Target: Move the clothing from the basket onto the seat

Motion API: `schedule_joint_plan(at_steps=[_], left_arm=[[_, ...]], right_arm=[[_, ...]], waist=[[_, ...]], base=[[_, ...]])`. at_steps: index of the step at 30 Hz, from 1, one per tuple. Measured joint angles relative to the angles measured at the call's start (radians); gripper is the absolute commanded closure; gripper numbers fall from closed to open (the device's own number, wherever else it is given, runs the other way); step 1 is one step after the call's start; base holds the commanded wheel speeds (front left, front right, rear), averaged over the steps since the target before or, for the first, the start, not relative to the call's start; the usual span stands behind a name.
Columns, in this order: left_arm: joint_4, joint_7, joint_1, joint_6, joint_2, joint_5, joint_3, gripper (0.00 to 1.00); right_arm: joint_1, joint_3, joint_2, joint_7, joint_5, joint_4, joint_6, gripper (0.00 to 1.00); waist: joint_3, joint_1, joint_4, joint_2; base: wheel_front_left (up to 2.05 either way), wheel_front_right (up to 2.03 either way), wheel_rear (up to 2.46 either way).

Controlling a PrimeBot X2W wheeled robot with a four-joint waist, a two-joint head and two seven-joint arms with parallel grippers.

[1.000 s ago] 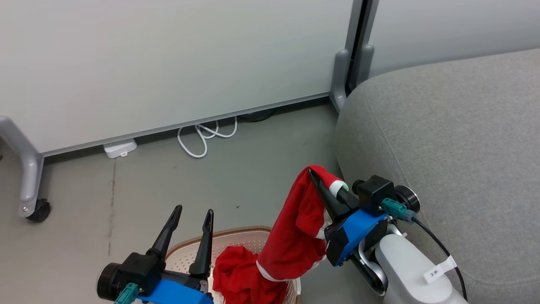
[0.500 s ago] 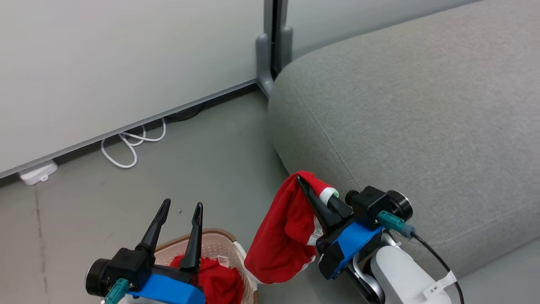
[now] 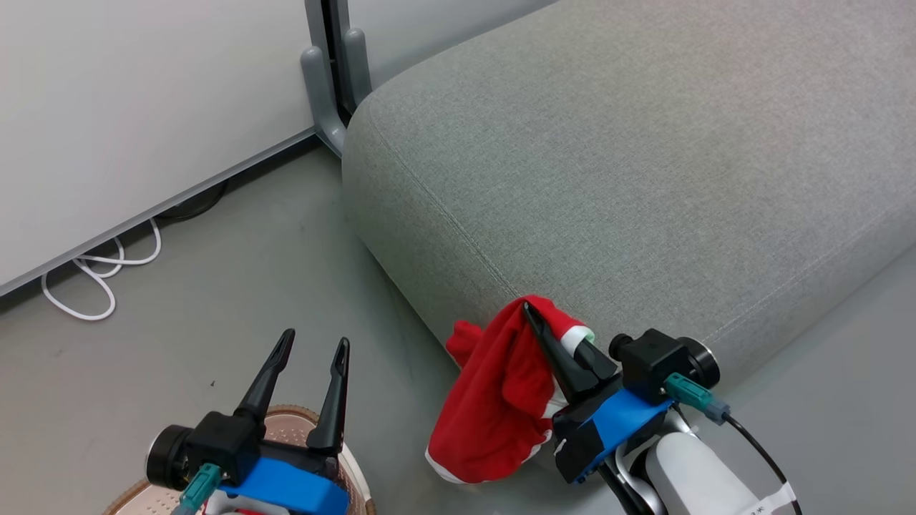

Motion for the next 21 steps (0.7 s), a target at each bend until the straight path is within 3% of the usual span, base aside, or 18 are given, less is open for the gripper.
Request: schedule_joint_plan(at_steps=[21], left_arm=[[0.01, 0.0, -0.044, -0.003, 0.026, -0.01, -0.027, 0.0]], right_arm=[[0.048, -0.075, 0.0, 0.014, 0.006, -0.076, 0.0, 1.0]], waist=[[0.026, 0.0001, -0.007, 0.0]], base=[[0.0, 0.0, 0.0]])
